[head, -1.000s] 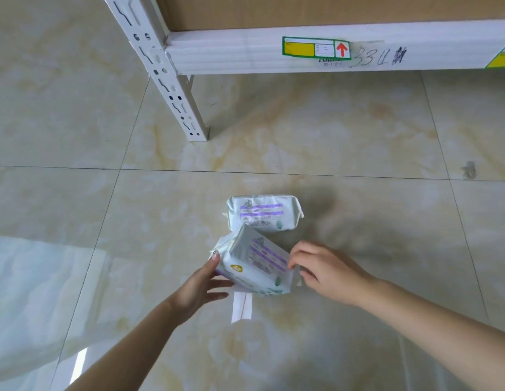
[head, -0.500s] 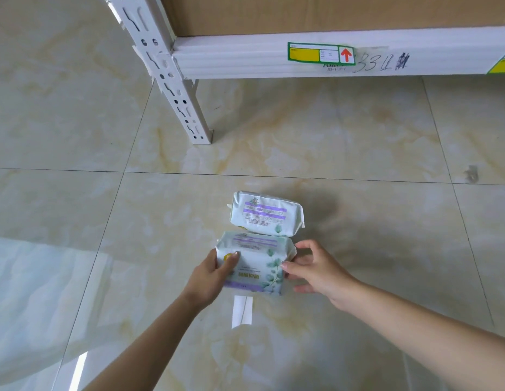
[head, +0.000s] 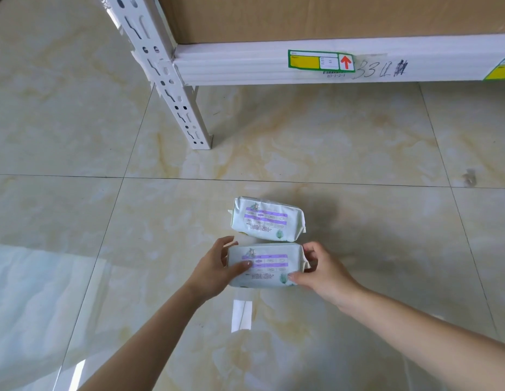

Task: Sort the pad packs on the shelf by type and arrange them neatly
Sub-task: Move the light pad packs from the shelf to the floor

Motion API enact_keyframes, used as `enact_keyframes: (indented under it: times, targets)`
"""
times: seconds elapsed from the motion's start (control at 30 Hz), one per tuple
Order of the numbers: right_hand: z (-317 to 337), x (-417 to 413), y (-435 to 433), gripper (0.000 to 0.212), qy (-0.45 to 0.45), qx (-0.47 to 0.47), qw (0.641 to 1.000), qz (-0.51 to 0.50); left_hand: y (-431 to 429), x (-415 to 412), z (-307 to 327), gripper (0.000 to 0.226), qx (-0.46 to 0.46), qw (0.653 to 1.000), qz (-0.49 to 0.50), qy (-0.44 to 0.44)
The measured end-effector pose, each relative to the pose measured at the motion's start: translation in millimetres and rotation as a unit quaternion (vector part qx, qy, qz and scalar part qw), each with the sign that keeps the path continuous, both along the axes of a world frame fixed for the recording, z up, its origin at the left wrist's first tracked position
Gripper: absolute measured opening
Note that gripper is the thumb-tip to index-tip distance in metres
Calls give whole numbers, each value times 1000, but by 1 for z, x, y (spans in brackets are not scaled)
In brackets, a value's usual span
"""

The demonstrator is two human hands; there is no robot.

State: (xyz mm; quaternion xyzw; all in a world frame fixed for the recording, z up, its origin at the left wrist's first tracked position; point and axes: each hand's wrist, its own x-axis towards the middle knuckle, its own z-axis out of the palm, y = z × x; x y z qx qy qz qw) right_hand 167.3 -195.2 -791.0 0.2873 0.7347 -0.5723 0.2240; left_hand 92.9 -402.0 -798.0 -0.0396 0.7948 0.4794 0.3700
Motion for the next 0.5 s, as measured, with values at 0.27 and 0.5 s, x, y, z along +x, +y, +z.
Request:
enact_keyframes:
  times: [0.27,0.5]
  targets:
    - [7,-9,2,92,-14,-59,998,-11,20,-6,7,69,-21,992,-70,104]
    - [5,-12,7,87,-3,-30,1000,8,23,-8,9,58,-45,988,-65,130]
